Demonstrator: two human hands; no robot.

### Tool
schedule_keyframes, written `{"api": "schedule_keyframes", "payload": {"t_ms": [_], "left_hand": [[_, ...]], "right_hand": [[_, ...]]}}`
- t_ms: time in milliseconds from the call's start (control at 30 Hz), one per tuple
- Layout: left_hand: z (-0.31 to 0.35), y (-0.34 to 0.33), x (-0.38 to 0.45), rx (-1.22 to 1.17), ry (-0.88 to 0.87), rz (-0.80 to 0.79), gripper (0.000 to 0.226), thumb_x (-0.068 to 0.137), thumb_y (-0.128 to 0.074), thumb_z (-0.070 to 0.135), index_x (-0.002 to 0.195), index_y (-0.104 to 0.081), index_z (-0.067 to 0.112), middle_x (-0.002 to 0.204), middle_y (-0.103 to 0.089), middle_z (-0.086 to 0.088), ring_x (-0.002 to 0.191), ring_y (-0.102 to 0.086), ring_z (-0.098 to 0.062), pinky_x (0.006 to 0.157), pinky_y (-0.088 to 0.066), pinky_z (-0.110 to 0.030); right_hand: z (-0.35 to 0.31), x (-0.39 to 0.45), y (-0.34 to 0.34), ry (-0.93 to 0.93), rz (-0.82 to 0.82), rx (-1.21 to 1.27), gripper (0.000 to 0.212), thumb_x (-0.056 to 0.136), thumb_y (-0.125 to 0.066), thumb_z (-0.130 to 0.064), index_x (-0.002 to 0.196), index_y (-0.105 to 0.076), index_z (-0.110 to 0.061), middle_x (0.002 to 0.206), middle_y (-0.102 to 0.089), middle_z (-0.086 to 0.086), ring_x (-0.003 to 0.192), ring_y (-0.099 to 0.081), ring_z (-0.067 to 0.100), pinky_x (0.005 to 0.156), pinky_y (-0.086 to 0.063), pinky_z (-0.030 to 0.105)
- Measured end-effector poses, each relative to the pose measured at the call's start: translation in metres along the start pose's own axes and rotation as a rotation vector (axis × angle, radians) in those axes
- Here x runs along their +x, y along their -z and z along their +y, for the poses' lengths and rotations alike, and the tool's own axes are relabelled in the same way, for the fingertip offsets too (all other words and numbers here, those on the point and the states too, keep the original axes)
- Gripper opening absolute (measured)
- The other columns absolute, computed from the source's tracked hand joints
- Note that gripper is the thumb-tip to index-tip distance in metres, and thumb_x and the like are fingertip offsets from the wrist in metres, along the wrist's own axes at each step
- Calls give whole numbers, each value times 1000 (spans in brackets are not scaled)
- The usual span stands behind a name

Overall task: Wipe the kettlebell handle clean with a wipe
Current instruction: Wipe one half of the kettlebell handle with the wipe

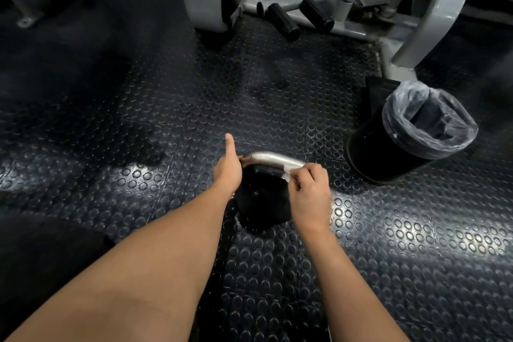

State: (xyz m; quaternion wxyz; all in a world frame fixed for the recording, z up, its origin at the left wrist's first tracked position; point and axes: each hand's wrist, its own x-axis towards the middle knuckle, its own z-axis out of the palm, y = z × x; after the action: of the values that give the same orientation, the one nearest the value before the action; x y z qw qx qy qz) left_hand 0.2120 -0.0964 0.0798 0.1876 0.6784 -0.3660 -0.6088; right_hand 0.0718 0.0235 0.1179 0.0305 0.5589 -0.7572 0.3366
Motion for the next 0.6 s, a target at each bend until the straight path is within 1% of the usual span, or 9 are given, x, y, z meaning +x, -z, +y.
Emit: {"api": "schedule_keyframes", "payload": {"t_ms": [67,133,233,333,367,400,467,533,600], "left_hand": [[-1,-1,4,-4,-2,-8,154,36,2,119,120,-78,17,116,-76,-9,108,-70,-27,108,-45,-48],[-1,-2,3,-13,3,-4,151,38,1,119,121,-77,20,116,-76,-7,109,-70,-26,107,-45,-47],[2,0,-2,-13,1,0,143,46,1,116,117,-78,21,114,-76,-6,106,-70,-24,92,-42,-41],[3,1,-4,8,3,12,150,37,3,118,110,-80,16,111,-78,-9,105,-73,-28,78,-42,-35],[2,0,-2,6,6,15,152,36,3,118,109,-80,14,110,-78,-11,104,-73,-29,75,-42,-34],[2,0,-1,6,11,12,153,36,3,118,110,-80,12,111,-79,-12,104,-74,-30,76,-44,-35],[1,-1,0,8,12,6,156,37,3,119,114,-79,11,113,-78,-14,105,-73,-31,82,-46,-38],[0,-1,2,4,6,12,156,34,3,119,113,-79,12,112,-78,-12,105,-73,-29,77,-42,-35],[1,1,2,-7,1,7,154,31,3,119,110,-80,16,111,-79,-10,106,-72,-27,77,-39,-35]], "right_hand": [[-6,1,-7,57,-25,-29,13,77,-75,5,88,-71,1,90,-59,8,86,-55,24,69,-54,34],[-3,1,-10,86,-56,-71,13,75,-74,8,87,-71,2,88,-59,8,85,-53,23,64,-55,34],[15,-3,-1,82,-29,-91,13,74,-74,8,84,-71,0,86,-59,7,82,-55,23,60,-54,35],[15,-2,0,123,23,-101,13,73,-75,10,80,-70,0,81,-59,7,77,-57,24,55,-52,32],[11,-1,-3,139,32,-113,13,71,-75,10,76,-69,-1,78,-59,7,74,-55,23,53,-50,30],[5,0,-7,149,34,-136,15,70,-76,10,71,-68,-2,75,-57,6,71,-54,22,49,-48,29],[1,0,-12,133,39,-197,22,67,-79,8,63,-63,-6,69,-55,4,60,-51,20,40,-38,26],[12,-3,-8,81,29,-214,24,70,-80,4,59,-61,-8,66,-55,3,51,-46,17,39,-28,21],[23,-8,0,74,65,-194,23,76,-76,-1,60,-62,-9,64,-53,2,49,-42,15,39,-27,22]]}}
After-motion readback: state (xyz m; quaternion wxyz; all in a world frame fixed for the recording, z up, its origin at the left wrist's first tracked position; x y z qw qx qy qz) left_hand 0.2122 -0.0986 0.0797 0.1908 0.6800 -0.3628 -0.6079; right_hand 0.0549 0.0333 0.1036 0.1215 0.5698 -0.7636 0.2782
